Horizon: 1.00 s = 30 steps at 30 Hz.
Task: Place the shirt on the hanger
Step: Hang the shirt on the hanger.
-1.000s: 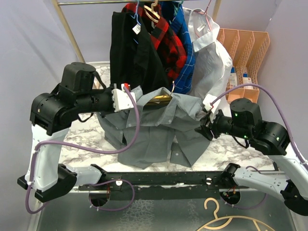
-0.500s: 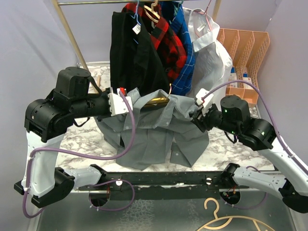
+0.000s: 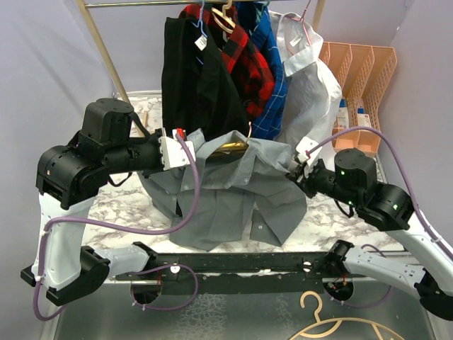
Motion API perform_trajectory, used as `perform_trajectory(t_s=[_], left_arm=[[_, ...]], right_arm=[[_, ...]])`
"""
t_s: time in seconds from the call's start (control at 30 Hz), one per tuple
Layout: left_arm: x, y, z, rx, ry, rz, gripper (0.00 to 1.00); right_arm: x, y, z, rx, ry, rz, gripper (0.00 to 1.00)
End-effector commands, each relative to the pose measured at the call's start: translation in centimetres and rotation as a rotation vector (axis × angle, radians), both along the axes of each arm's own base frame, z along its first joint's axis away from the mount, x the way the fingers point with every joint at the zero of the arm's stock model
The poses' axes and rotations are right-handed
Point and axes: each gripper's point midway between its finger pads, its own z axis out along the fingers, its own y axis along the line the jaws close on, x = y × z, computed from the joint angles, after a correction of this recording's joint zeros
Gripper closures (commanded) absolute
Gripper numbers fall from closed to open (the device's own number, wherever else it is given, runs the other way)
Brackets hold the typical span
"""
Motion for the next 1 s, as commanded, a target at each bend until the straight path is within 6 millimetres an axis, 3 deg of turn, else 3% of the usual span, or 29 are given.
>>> perform_trajectory(t_s=[0.0, 0.17, 0.27, 0.4, 0.7, 0.83, 0.97], left_arm=[[0.4, 0.6, 1.9, -0.023, -0.098, 0.028, 1.0], [0.2, 1.3, 1.8, -0.005, -0.121, 0.045, 1.0], [0.0, 1.5, 1.9, 0.0, -0.134, 0.047, 1.0], [-0.5, 1.6, 2.2, -0.005, -0.149, 0.039, 1.0], [-3.5, 1.0, 4.5, -0.114, -0.156, -0.025, 1.0], [-5.1, 0.6, 4.9, -0.162, -0.125, -0.057, 1.0], [-5.5, 0.9, 4.1, -0.153, -0.106, -0.044, 1.0]], right_arm=[[2.9, -3.6, -0.2, -0.11, -0.082, -0.224, 0.99], [3.8, -7.8, -0.9, -0.196, -0.126, -0.422, 0.99], [3.4, -8.6, -1.6, -0.217, -0.108, -0.451, 0.99], [3.7, -11.0, -0.6, -0.245, -0.158, -0.563, 0.99], [6.5, -9.8, 0.3, -0.41, -0.269, -0.524, 0.99], [8.4, -9.9, 2.5, -0.468, -0.407, -0.557, 0.99], [9.2, -10.4, 7.1, -0.399, -0.512, -0.649, 0.99]])
